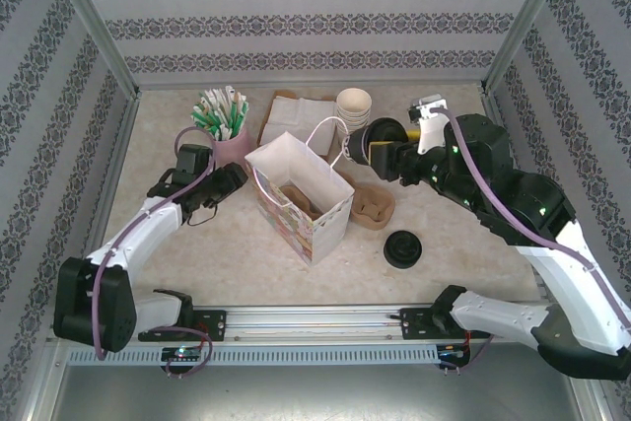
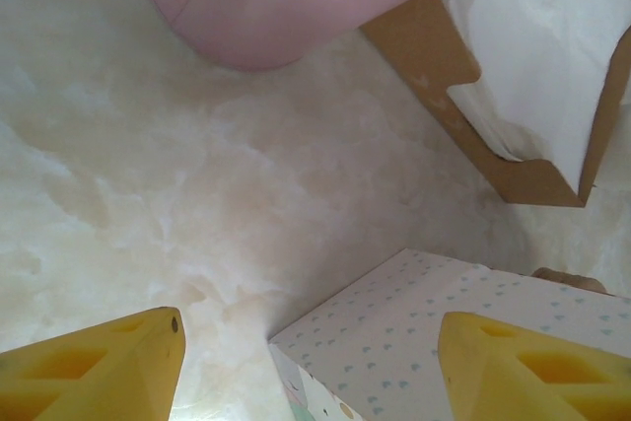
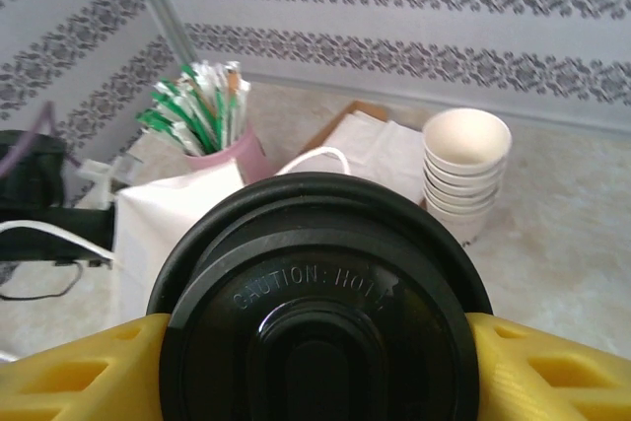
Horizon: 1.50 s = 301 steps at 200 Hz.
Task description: Pack the takeout coffee
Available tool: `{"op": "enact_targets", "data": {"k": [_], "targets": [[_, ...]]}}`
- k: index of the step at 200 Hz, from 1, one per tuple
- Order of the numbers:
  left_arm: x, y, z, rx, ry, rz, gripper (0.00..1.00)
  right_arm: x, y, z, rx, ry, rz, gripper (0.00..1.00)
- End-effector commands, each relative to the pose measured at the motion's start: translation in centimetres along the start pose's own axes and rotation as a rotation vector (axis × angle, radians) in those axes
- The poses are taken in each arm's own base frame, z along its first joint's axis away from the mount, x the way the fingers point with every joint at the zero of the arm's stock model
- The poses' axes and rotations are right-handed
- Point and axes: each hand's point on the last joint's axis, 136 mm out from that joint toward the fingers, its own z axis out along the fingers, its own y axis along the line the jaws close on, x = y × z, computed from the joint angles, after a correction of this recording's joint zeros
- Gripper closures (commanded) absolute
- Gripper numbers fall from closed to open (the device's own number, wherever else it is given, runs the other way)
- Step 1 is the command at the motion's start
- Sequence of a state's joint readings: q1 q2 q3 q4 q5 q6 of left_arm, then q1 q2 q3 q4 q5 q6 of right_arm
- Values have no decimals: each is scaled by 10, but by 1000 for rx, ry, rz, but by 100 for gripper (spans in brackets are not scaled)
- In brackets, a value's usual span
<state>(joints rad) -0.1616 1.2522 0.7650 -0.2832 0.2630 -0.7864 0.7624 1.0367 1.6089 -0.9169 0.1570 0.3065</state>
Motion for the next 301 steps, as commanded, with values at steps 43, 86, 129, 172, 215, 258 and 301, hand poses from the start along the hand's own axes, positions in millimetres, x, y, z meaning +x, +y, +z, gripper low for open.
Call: {"op": "enact_targets", "data": {"k": [43,86,129,172,215,258,301], "targets": [[-9,-24,1,110,-16,37,30,-13,52,20,-112,6,-112,32],[-5,-30,1,144,-3,51,30,-6,74,47,-143,52,-156,32],[3,-38,-1,185,27,78,30,4,83,77,-138,116,-189,31],[13,-43,-7,217,51,98,30,20,88,101,-124,211,-234,30],[24,-45,-17,239,59,98,31,35,87,118,-114,297,-248,29],[31,-44,-32,266,28,66,31,54,89,130,-149,384,-259,30],[47,-47,-42,330,38,7,31,75,94,129,-242,464,-314,33]]}}
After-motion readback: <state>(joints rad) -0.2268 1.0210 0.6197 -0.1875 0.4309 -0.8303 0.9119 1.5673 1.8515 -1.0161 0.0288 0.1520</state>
